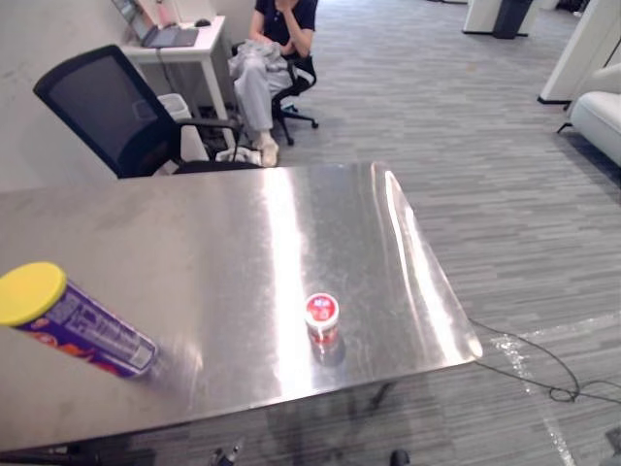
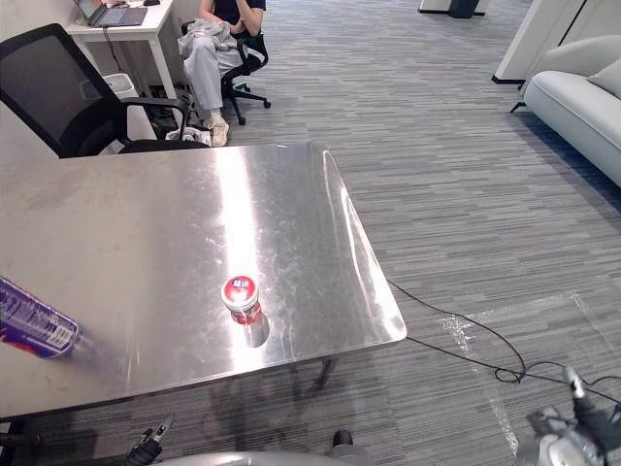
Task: Put the gum and the chips on the shelf.
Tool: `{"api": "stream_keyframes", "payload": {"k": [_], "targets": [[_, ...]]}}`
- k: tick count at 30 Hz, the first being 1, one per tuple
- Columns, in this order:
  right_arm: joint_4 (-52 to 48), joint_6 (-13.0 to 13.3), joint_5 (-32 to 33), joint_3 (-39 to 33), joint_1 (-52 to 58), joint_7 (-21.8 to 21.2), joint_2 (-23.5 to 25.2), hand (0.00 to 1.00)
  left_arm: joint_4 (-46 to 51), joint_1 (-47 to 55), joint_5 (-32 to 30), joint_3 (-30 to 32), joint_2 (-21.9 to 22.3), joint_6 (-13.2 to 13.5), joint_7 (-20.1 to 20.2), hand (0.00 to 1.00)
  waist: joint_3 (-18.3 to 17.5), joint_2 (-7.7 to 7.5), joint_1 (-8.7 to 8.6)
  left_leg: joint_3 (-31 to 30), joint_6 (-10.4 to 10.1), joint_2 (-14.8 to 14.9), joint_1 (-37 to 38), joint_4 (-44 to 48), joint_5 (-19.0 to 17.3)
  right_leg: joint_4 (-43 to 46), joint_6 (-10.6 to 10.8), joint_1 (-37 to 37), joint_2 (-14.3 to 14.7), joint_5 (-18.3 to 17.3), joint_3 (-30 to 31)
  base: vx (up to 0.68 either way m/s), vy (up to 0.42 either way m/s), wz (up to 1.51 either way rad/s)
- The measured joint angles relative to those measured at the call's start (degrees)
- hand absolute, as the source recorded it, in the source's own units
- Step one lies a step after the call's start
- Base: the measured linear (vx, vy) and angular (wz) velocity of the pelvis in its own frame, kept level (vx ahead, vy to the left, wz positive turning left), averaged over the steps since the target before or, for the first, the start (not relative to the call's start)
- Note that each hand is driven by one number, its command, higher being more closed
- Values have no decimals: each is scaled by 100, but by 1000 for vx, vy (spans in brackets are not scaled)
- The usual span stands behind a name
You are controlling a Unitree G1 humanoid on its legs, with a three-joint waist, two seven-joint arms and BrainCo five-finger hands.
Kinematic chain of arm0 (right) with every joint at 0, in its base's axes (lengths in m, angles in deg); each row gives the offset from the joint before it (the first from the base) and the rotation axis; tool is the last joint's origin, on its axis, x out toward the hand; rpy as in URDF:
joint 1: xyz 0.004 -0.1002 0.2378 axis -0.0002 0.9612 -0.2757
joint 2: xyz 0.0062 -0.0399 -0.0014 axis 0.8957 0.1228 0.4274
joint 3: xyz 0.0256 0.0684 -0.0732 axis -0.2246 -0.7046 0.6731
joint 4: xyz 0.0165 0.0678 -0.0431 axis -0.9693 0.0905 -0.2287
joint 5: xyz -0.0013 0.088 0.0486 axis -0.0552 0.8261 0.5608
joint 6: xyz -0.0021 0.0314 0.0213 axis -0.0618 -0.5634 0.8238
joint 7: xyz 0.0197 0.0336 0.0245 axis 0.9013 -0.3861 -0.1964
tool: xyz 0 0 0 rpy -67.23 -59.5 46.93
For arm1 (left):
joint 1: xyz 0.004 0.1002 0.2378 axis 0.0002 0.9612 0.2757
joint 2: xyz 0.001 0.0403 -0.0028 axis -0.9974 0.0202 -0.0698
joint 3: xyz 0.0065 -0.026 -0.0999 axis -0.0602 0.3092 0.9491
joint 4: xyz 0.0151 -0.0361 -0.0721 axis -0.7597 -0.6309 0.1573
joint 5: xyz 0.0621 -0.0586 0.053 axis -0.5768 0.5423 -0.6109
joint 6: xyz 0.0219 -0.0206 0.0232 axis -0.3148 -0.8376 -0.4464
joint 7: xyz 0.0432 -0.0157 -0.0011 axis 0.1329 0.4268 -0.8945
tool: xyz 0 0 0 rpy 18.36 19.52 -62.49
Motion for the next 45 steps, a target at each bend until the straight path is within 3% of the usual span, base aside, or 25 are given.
{"api": "stream_keyframes", "payload": {"k": [4, 8, 13, 14, 17, 19, 21, 25, 30, 33, 45], "targets": [[-1131, -10, -644, 299, -251, 240, -273, 0, 108, 132, -6, -268, 1, -119, 1, 0, -50, 65, -10, 31, -5, 10, -19, -18, 9, -4, 2, -55, 24, 0, 12, -4, -10, -3], [-1880, -2, -905, 731, -411, -96, -519, 0, 106, 166, -89, -397, -5, -121, -2, 0, -66, 90, -21, 32, -9, 4, -20, -69, 16, -21, 16, -72, 33, 9, 8, 8, 0, 0], [-3211, -123, -937, 1747, -397, -1602, -717, 0, 101, 174, -281, -416, -37, -119, 0, 0, -70, 77, -96, 28, -9, -6, -20, -81, 15, -23, 56, -75, 29, 33, -44, 14, -1, 0], [-3512, -252, -839, 2066, -391, -2161, -805, 0, 96, 180, -412, -418, -64, -117, 2, 0, -80, 58, -125, 19, -9, -10, -20, -81, 15, -23, 57, -73, 26, 34, -49, 0, 0, 0], [-3709, -319, -727, 2398, -367, -3070, -930, 0, 89, 180, -474, -471, -101, -108, -1, 0, -103, 21, -136, 13, -8, -12, -21, -80, 15, -23, 58, -71, 22, 35, -60, 0, 0, 0], [-3874, -505, -369, 2611, -368, -3676, -1061, 0, 83, 182, -625, -531, -110, -107, -3, 0, -114, 4, -140, 3, -8, -15, -22, -71, 15, -23, 59, -66, 16, 36, -71, 0, 0, 0], [-3964, -584, -180, 2784, -368, -3997, -1152, 0, 65, 181, -642, -593, -123, -103, -1, 0, -115, 5, -141, -7, -8, -14, -31, -60, 16, -27, 59, -67, 15, 36, -83, 0, 0, 0], [-4180, -1044, 150, 3270, -363, -4669, -1198, 0, 1, 176, -642, -705, -159, -101, -1, 0, -125, 22, -147, -45, 4, -6, -71, -45, 25, -42, 60, -73, 14, 36, -137, -12, -10, 3], [-4227, -1382, 188, 3751, -364, -5004, -1236, 0, -26, 165, -642, -864, -202, -105, -1, 0, -149, 50, -139, -113, 5, 1, -120, -30, 29, -54, 62, -64, 12, 38, -216, 9, -10, 6], [-4228, -1418, 188, 4042, -369, -5167, -1249, 0, -33, 164, -640, -895, -206, -105, 0, 0, -155, 59, -139, -156, 5, 4, -135, -30, 33, -60, 62, -47, 13, 38, -269, 13, -7, 8], [-4221, -1717, 200, 4865, -694, -5166, -1343, 0, -237, 79, -634, -1154, -290, -109, -3, 0, -203, 95, -89, -357, 17, 1, -229, -62, 155, -84, 57, -9, 1, 64, -468, -11, -7, 8]]}}
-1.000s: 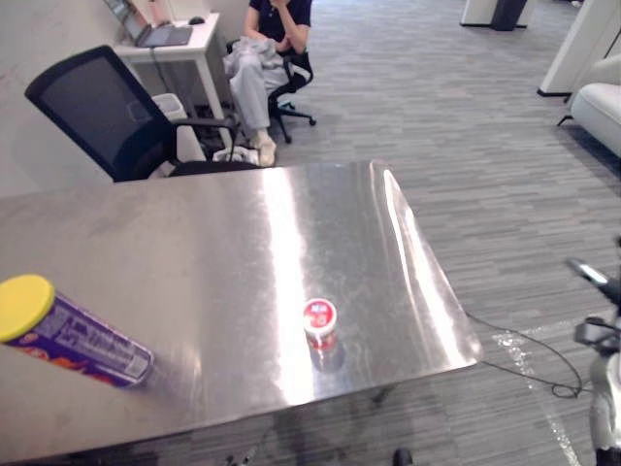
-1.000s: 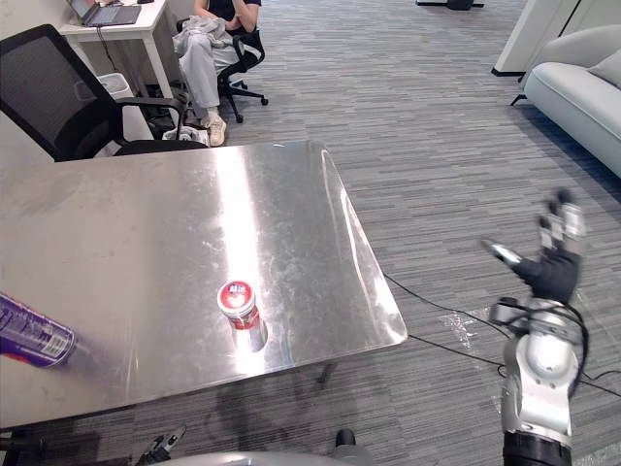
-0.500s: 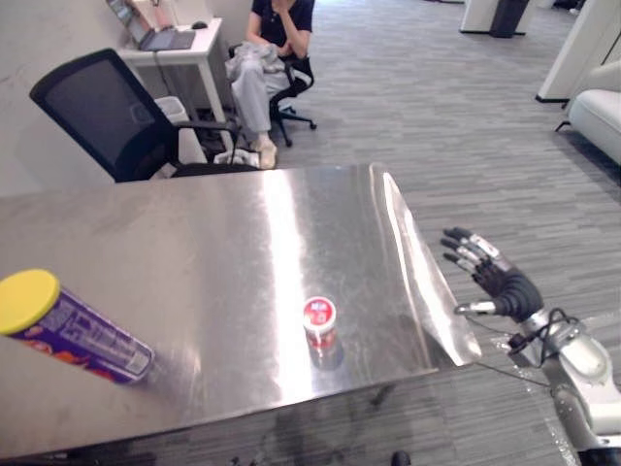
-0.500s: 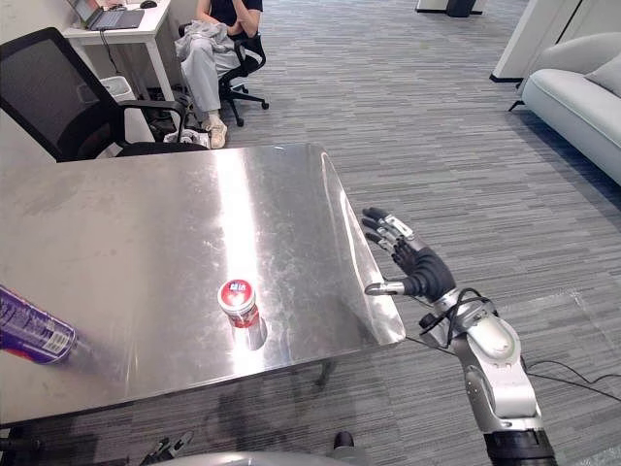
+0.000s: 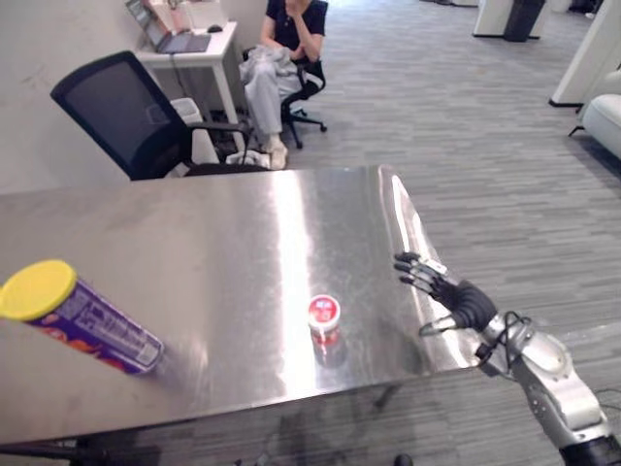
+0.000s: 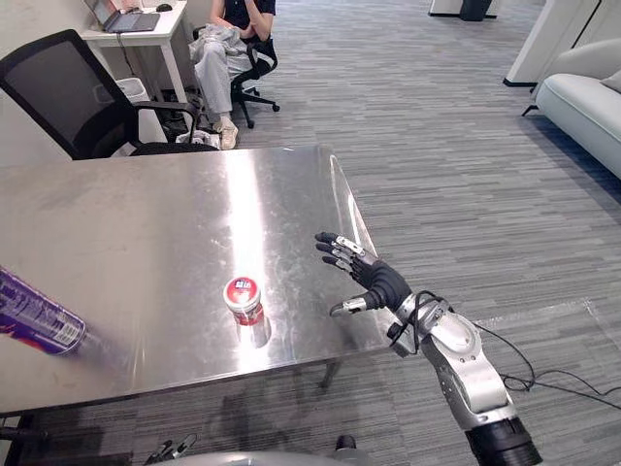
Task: Put the gum and the chips on the shelf.
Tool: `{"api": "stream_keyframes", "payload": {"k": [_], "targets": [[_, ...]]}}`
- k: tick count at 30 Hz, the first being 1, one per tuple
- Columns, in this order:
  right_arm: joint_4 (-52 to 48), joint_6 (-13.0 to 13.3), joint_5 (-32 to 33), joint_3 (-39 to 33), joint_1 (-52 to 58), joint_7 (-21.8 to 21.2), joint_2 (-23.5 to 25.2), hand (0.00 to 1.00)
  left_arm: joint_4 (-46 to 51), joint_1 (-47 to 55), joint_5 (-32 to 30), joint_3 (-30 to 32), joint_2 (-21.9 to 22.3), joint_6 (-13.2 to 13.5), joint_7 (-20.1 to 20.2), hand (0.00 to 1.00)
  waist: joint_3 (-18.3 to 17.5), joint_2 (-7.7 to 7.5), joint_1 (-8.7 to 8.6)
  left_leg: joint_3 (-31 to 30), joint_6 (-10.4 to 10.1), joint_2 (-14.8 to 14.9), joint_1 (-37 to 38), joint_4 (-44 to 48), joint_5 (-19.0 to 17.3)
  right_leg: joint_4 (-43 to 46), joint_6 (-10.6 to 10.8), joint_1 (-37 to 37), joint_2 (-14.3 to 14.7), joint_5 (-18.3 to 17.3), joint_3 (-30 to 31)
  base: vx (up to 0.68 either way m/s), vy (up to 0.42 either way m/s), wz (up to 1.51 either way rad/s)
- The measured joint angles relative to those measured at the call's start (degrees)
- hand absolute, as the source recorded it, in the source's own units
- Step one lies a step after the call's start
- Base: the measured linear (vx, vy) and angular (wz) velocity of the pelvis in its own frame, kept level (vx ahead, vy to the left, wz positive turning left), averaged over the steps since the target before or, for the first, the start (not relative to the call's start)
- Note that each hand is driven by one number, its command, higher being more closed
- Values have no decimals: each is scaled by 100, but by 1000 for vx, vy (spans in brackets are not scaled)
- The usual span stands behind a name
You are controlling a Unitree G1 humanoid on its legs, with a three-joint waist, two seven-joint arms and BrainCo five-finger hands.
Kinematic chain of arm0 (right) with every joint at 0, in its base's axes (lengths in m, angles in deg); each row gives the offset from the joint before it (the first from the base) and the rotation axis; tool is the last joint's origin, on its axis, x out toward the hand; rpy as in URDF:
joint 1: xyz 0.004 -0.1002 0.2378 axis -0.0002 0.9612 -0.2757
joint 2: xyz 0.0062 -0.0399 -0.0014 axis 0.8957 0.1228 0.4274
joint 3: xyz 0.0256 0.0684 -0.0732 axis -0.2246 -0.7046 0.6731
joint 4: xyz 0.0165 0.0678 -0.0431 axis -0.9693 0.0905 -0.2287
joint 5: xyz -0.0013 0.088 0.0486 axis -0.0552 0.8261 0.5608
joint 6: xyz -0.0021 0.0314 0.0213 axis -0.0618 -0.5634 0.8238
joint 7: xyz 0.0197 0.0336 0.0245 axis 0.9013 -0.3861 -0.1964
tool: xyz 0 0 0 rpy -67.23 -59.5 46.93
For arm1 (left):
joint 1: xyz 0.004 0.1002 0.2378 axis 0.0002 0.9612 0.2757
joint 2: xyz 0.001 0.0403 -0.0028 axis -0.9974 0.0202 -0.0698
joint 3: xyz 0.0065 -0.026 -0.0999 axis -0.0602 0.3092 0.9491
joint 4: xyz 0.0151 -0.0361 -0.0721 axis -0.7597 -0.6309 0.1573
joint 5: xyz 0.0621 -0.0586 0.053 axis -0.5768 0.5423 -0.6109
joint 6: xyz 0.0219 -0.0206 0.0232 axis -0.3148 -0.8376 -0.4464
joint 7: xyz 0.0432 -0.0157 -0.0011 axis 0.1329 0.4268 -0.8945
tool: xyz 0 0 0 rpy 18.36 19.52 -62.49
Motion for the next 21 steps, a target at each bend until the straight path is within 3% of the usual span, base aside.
{"api": "stream_keyframes", "payload": {"k": [4, 15, 17, 18, 21], "targets": [[8, -135, -27, 244, -80, -14, 0, 0, -9, 6, -6, -56, -5, -13, -8, 0, -1, 2, 103, -35, 3, 1, -12, -42, 66, -35, -18, 4, 10, 35, -38, -36, -12, 4], [209, -189, -30, 558, -395, 81, 1, 0, -22, 8, 6, -107, -22, -16, -9, 0, 0, -1, 109, -151, 7, -16, 0, -211, 191, -56, -24, 31, 20, 44, -152, -4, -6, 5], [351, -203, -37, 612, -418, 157, 3, 0, -17, -2, 7, -115, -23, -18, -8, 0, 0, -1, 126, -163, 8, -21, -1, -217, 191, -60, -24, 40, 15, 44, -164, 7, 1, 2], [948, -216, -205, 581, -584, 491, 11, 0, -12, 1, 75, -101, -14, -114, -8, 0, 103, 54, 140, -238, 13, -28, -3, -245, 226, -62, -25, 69, 18, 43, -212, 0, 0, 0], [949, -216, -205, 581, -584, 491, 11, 0, -12, 1, 76, -101, -14, -114, -8, 0, 102, 54, 140, -239, 14, -27, -3, -245, 226, -62, -25, 69, 18, 43, -212, 0, 0, 0]]}}
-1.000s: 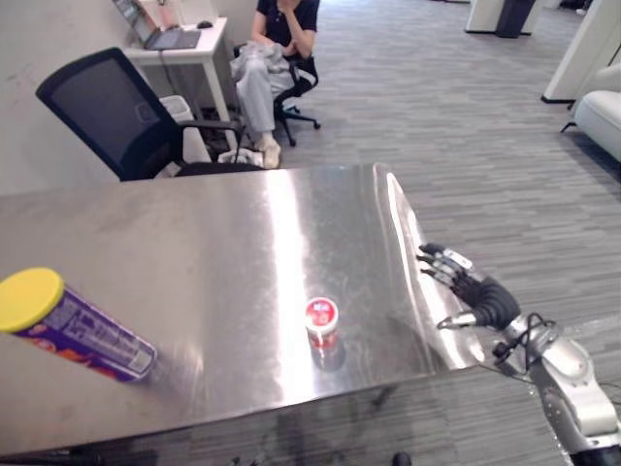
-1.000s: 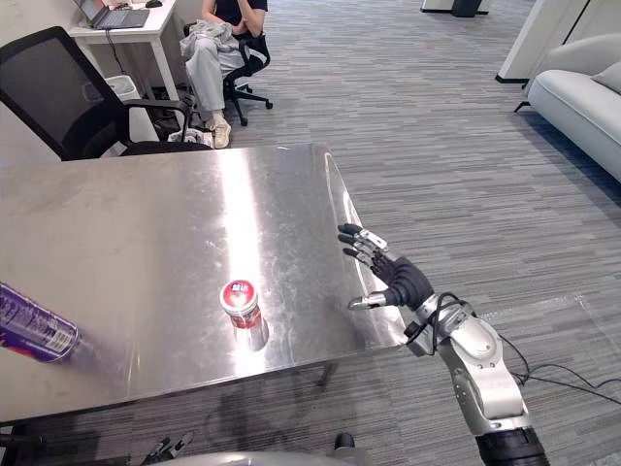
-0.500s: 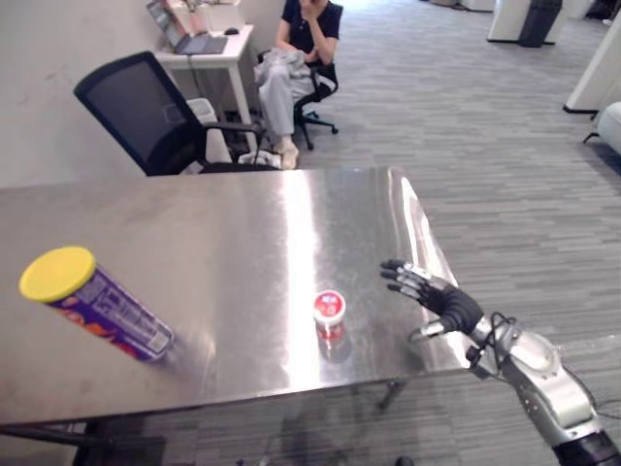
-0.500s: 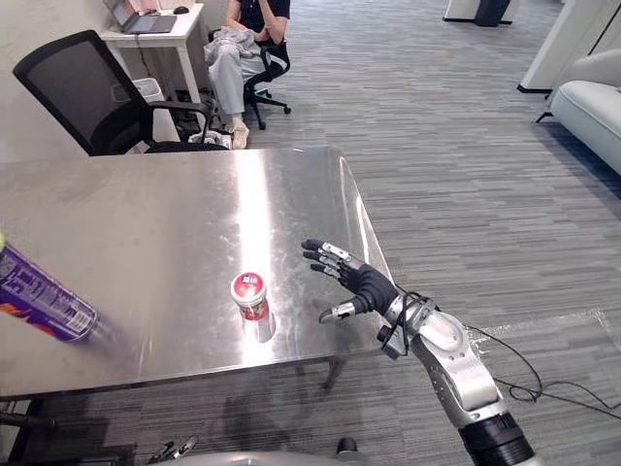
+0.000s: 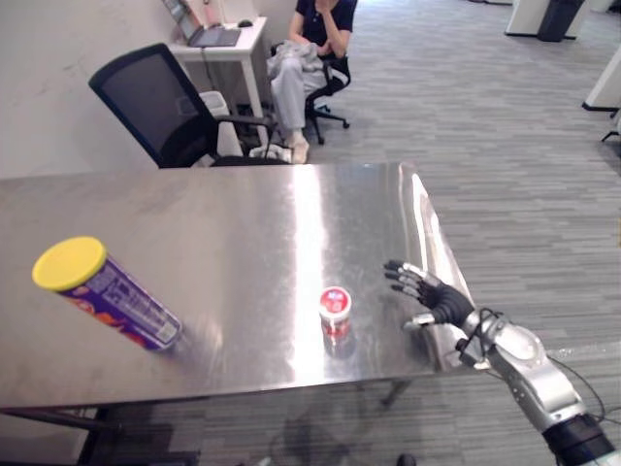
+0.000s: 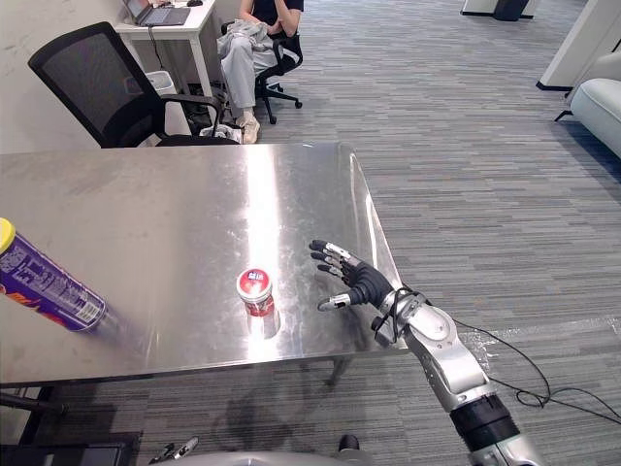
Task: Put the gum and the chips on the shelf.
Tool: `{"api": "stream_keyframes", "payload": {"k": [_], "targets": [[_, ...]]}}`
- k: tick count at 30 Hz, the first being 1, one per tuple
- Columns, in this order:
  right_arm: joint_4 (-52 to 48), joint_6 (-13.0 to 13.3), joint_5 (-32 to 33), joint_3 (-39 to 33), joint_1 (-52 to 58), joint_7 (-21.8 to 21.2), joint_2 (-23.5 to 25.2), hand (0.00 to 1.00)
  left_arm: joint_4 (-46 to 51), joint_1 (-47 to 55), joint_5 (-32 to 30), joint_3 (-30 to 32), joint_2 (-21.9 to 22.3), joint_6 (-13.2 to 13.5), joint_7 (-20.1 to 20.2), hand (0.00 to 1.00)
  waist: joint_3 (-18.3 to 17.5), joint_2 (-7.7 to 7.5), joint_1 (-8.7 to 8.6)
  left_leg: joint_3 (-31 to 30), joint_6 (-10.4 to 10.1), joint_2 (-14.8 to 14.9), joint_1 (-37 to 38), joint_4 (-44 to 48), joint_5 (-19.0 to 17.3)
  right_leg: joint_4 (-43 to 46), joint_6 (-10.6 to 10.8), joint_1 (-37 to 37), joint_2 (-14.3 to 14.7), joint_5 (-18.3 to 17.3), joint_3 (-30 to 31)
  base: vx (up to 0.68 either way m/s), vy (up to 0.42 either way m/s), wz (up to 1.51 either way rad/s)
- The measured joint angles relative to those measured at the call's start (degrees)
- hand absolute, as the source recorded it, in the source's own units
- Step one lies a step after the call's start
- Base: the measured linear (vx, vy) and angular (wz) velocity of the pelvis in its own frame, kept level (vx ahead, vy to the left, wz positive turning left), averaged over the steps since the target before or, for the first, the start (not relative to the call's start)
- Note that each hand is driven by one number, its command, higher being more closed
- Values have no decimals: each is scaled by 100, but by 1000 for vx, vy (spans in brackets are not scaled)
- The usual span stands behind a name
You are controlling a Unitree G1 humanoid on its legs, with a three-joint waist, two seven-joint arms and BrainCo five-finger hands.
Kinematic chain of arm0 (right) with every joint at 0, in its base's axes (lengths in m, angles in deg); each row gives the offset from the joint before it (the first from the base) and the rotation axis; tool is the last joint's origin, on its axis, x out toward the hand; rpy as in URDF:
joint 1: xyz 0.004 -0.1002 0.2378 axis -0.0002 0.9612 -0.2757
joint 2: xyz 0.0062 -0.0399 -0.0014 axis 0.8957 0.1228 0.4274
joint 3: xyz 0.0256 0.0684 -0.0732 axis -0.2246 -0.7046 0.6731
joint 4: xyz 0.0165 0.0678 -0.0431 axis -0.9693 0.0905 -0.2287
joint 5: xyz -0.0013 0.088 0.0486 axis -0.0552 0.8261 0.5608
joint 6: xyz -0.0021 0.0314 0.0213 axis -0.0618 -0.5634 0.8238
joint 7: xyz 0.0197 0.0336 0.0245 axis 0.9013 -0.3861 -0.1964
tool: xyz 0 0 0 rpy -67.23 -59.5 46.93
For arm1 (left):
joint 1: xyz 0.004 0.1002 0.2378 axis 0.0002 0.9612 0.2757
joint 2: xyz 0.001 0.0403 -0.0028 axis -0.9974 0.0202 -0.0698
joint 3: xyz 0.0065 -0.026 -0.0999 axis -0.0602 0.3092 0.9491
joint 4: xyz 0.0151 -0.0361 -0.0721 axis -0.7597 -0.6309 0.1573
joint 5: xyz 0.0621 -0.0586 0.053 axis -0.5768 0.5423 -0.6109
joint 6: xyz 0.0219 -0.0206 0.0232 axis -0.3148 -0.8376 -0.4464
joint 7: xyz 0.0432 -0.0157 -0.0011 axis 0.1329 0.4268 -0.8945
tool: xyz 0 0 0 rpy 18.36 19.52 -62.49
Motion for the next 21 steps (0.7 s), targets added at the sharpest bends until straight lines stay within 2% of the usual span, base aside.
{"api": "stream_keyframes", "payload": {"k": [6, 11, 13, 16, 21], "targets": [[238, 27, 4, -84, 28, 15, 180, 0, 3, 8, -17, 18, 0, 3, -101, 0, -2, -9, 14, -108, -3, -3, -2, 0, 12, -38, 1, 87, -10, 0, -145, 0, 0, 8], [466, 114, 8, -457, 208, 58, 499, 0, 84, 89, -117, 309, 100, 59, -336, 0, -2, -11, 162, -158, -4, -1, -14, -5, 22, -57, 4, 110, -18, 1, -225, 3, 0, 6], [468, 216, -2, -543, 280, 103, 503, 0, 117, 126, -124, 364, 120, 66, -428, 0, -1, -12, 192, -183, -5, -1, -27, -5, 30, -63, 9, 115, -22, 4, -271, 7, 2, 8], [480, 529, -168, -804, 309, 230, 502, 0, 159, 123, -127, 516, 126, 73, -526, 0, 1, -16, 255, -193, -13, 16, -32, -2, 41, -67, 10, 121, -13, 4, -285, 1, 0, 1], [461, 706, -422, -949, 304, 283, 491, 0, 250, 127, -128, 518, 126, 126, -558, 0, 13, -34, 261, -190, -20, 33, -17, -1, 51, -72, 10, 137, -4, 4, -292, 0, 0, 0]]}}
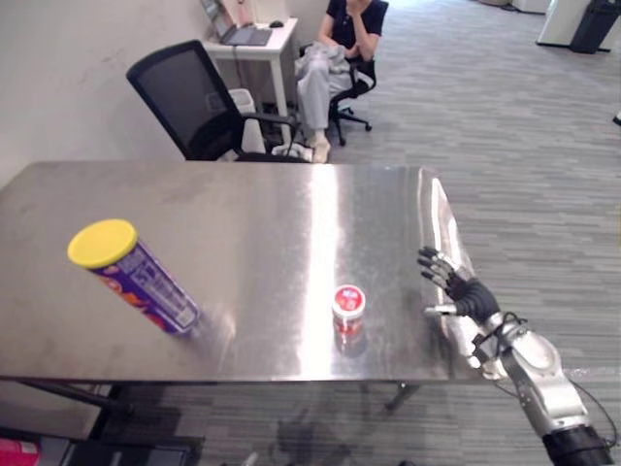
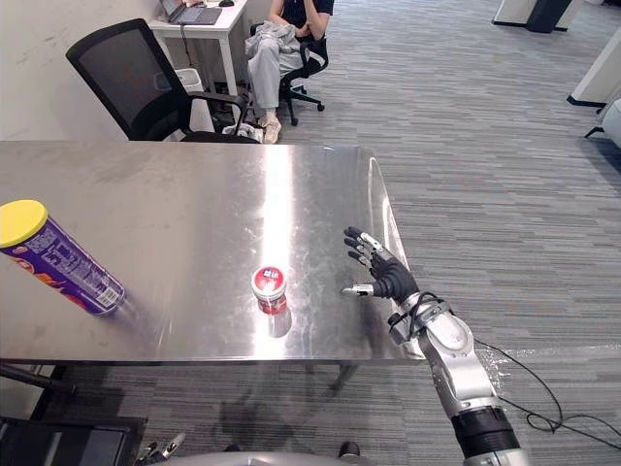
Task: Put the gum and the chips on the shelf.
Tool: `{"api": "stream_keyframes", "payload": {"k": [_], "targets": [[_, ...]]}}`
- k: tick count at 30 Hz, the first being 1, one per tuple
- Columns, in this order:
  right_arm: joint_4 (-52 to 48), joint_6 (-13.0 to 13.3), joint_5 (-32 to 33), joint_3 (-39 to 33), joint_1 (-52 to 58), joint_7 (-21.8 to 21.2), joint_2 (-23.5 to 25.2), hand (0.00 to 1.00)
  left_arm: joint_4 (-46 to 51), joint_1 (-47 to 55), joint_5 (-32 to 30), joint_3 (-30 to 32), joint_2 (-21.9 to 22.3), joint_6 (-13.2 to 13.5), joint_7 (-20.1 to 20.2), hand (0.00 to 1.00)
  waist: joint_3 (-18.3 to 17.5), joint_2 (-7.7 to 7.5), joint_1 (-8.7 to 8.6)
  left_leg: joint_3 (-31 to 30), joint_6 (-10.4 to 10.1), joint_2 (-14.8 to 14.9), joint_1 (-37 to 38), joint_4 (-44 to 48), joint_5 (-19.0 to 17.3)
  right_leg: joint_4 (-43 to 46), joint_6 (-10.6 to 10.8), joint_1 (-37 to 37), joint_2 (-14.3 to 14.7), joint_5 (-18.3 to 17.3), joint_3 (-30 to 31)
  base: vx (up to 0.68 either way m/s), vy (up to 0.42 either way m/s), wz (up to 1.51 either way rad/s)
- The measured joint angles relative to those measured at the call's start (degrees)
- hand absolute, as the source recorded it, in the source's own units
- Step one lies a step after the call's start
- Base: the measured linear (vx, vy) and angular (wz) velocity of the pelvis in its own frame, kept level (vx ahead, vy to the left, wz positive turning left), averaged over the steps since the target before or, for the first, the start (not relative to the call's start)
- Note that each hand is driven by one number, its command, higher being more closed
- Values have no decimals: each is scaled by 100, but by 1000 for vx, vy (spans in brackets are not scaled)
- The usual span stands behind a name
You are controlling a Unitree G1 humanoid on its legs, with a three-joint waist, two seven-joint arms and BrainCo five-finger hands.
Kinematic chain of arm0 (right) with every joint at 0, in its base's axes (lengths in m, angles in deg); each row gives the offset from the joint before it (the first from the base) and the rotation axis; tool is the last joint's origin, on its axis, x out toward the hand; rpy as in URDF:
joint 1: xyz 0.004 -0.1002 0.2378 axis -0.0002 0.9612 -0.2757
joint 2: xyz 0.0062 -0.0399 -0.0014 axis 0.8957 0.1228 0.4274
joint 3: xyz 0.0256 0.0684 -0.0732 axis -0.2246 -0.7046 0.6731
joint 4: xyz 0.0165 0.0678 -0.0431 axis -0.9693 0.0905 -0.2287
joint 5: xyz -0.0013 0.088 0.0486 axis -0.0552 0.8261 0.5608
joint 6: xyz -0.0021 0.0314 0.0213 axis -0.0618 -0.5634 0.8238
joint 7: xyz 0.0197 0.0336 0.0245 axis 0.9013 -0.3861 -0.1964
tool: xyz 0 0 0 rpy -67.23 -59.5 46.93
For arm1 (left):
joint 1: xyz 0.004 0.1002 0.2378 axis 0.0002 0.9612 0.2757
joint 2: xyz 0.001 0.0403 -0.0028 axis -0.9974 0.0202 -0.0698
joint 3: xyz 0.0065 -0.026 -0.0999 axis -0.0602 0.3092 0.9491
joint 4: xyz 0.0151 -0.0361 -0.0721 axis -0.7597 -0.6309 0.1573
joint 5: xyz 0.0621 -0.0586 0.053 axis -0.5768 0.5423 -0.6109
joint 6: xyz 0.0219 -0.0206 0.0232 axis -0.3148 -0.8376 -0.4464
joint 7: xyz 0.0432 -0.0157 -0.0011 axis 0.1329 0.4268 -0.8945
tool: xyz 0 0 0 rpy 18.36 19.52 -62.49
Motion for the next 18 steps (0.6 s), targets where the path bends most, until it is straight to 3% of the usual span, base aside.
{"api": "stream_keyframes", "payload": {"k": [9, 18], "targets": [[-283, 102, -529, 4, -92, -177, -230, 0, 43, 2, -3, 173, 0, -1, -14, 0, 43, -23, 1, 9, -1, 6, 29, -4, 0, -20, 2, 34, -1, -1, -12, 0, 0, 0], [-483, 99, -594, 296, -279, -532, -559, 0, 32, 6, -4, 172, 0, 9, -12, 0, 114, -64, 3, 10, -1, 15, 28, -5, -1, -31, 8, 39, 2, 3, -23, 0, 0, 0]]}}
